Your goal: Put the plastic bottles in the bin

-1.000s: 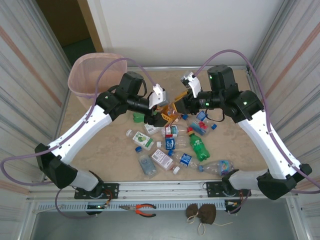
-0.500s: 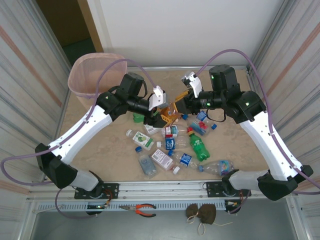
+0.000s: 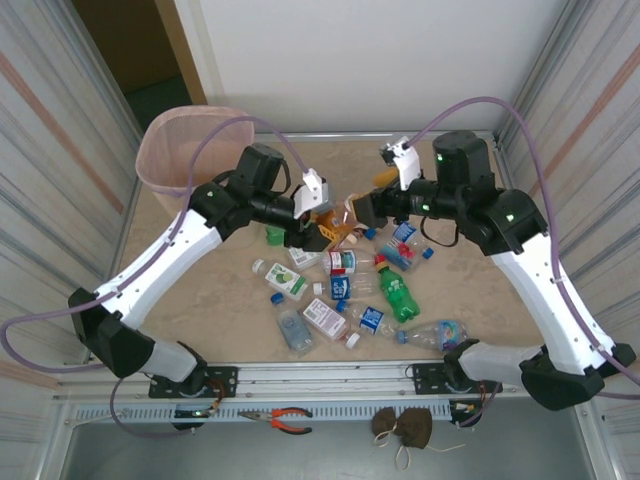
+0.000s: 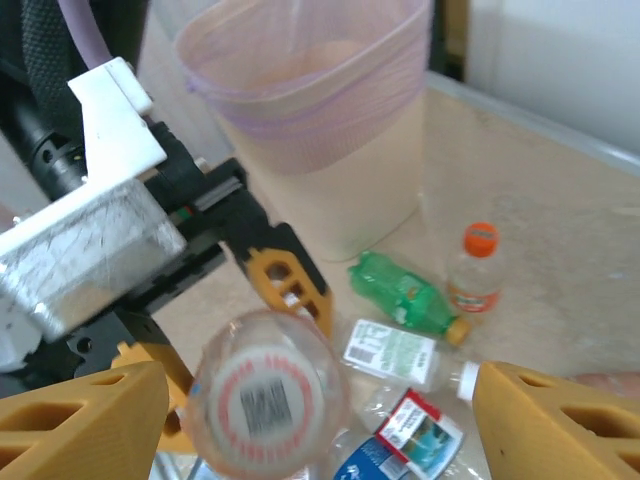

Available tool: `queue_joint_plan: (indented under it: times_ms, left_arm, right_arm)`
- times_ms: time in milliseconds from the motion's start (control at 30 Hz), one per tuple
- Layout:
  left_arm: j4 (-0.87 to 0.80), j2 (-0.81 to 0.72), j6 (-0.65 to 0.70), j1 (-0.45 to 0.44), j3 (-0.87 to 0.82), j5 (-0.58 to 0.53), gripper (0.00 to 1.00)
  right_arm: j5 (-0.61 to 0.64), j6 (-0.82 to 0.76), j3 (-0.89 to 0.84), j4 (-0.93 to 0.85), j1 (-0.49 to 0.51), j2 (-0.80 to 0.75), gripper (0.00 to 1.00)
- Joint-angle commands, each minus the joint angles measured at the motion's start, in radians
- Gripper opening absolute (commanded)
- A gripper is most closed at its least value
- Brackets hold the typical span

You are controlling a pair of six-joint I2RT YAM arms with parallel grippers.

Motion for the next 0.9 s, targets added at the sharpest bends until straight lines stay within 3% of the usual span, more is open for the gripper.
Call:
queue_joint_plan:
  times_ms: [0,133,400,667,867]
  left_arm:
    - [-0.015,-0.041,-0.068,0.048,0.061,-0.063,0.54]
    - [-0.043,-0.046,-0.137,0.120,0.126,-0.176,0.51]
    - [-0.186,0.001,-0.201,0.281,0.363,-0.409,0.51]
    - [-0.370,0.145,-0.220,0.489,0.610,-0.498,0.50]
    - [-0.416,0.229,-0.206,0.589,0.659,-0.607,0.49]
  right_arm:
    - [0.127,0.063,0.017,0.021,-0.050,-0.059,0.80]
    - [0.146,0.116,-0.020,0.028,-0.155,-0.092,0.80]
    - [0.057,0.188,-0.113,0.038,-0.365,-0.124,0.80]
    - [0.013,0.180,-0.168,0.037,-0.419,-0.110,0.80]
    - [0.013,0.172,-0.197,0.028,-0.437,-0.098,0.80]
